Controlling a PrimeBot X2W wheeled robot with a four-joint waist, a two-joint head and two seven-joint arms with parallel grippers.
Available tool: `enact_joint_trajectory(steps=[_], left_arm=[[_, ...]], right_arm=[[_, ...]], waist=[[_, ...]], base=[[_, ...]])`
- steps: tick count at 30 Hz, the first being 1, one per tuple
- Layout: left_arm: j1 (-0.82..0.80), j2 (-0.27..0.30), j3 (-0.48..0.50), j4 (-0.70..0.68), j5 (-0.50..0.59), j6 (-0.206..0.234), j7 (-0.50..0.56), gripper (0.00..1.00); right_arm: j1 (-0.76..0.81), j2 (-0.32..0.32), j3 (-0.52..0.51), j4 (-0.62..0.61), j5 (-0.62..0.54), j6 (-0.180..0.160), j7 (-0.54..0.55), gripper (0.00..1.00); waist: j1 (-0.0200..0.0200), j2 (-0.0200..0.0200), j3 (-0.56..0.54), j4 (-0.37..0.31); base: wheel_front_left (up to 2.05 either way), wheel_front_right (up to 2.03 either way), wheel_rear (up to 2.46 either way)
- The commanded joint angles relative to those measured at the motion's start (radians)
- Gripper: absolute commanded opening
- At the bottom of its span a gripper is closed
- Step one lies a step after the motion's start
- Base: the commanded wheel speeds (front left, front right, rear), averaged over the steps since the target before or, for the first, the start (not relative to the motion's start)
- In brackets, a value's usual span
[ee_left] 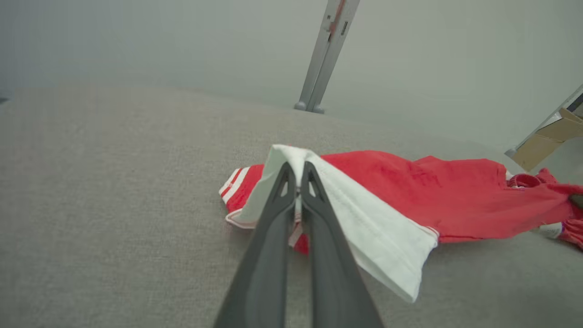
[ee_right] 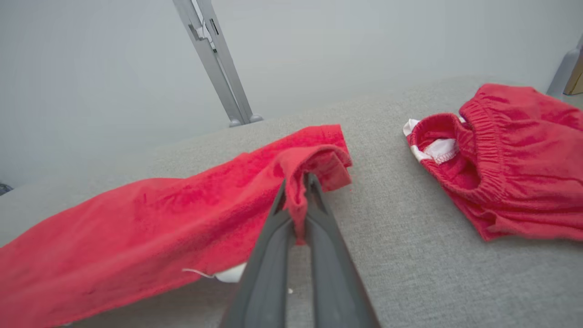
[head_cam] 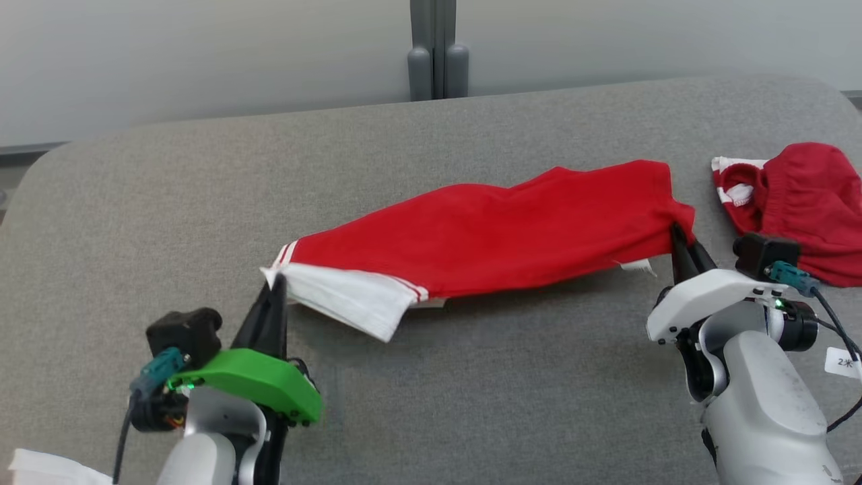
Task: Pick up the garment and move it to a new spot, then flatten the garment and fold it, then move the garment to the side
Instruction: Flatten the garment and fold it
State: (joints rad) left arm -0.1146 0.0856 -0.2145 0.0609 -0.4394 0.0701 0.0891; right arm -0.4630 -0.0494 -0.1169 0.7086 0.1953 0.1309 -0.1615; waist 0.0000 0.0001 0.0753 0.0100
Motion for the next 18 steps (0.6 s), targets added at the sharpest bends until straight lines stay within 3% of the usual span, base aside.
enact_joint_trajectory(steps=[1, 5, 8, 15, 18], left_arm=[[-0.023, 0.017, 0.009, -0.032, 0.000, -0.003, -0.009, 0.00], [-0.058, 0.035, 0.029, -0.164, 0.002, -0.003, -0.015, 0.00], [-0.095, 0.047, 0.054, -0.291, -0.010, 0.003, -0.011, 0.00], [-0.210, 0.098, 0.086, -0.586, 0.036, 0.013, 0.030, 0.00], [-0.265, 0.120, 0.101, -0.678, 0.055, 0.017, 0.054, 0.00]], right_arm=[[0.026, -0.002, 0.012, -0.037, 0.018, 0.000, -0.010, 0.00], [0.081, -0.003, 0.043, -0.233, 0.063, 0.000, -0.002, 0.00], [0.138, -0.003, 0.034, -0.446, 0.092, 0.000, 0.029, 0.00], [0.254, -0.002, 0.009, -0.968, 0.104, 0.000, 0.177, 0.00], [0.285, -0.002, -0.004, -1.134, 0.094, 0.000, 0.235, 0.00]], waist=[[0.0000, -0.0001, -0.042, -0.018], [0.0000, -0.0001, -0.088, -0.038], [0.0000, -0.0001, -0.108, -0.054], [0.0000, -0.0001, -0.136, -0.092], [0.0000, -0.0001, -0.138, -0.108]], base=[[0.00, 0.00, 0.00], [0.00, 0.00, 0.00], [0.00, 0.00, 0.00], [0.00, 0.00, 0.00], [0.00, 0.00, 0.00]])
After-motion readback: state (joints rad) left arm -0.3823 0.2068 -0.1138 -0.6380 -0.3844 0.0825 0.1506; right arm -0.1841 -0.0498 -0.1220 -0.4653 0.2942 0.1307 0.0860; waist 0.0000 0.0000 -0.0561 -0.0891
